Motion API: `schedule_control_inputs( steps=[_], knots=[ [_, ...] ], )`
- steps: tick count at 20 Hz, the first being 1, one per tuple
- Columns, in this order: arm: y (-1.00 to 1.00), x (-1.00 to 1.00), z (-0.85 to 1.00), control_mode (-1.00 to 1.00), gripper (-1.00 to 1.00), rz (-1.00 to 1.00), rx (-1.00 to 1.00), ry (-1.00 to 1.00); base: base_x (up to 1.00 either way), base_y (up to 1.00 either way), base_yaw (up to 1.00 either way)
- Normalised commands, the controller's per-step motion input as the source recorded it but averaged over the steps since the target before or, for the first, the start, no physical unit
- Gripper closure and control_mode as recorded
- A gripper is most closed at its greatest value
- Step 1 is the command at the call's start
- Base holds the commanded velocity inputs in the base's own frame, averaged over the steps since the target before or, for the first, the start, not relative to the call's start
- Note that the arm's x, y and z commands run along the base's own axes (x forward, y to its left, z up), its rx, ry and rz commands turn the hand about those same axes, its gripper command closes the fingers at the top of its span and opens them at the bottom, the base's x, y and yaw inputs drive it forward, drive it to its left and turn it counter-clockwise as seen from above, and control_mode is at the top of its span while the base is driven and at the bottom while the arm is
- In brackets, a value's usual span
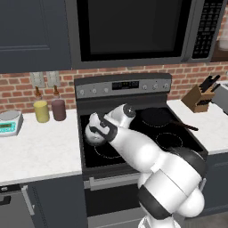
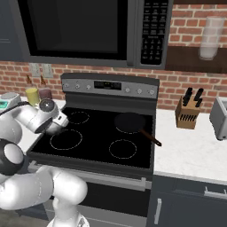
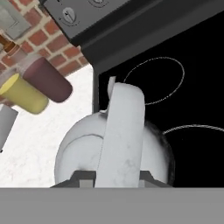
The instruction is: Pick the kettle from the counter and place it on a stove burner. Then turn the burner on.
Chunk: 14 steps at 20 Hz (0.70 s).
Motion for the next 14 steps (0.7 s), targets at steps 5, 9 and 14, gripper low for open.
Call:
schedule_control_inputs(
  steps=[5,9,14],
  knots=[
    [-0.36,0.11,-0.03,-1.0,1.0,0.0,-0.01,0.05,0.0,0.0,0.0],
    [0.0,0.16,-0.13,-1.0,1.0,0.0,-0.06,0.05,0.0,0.0,0.0],
    [-0.02,0.07,-0.36,-1.0,1.0,0.0,-0.05,0.05,0.0,0.0,0.0]
  ],
)
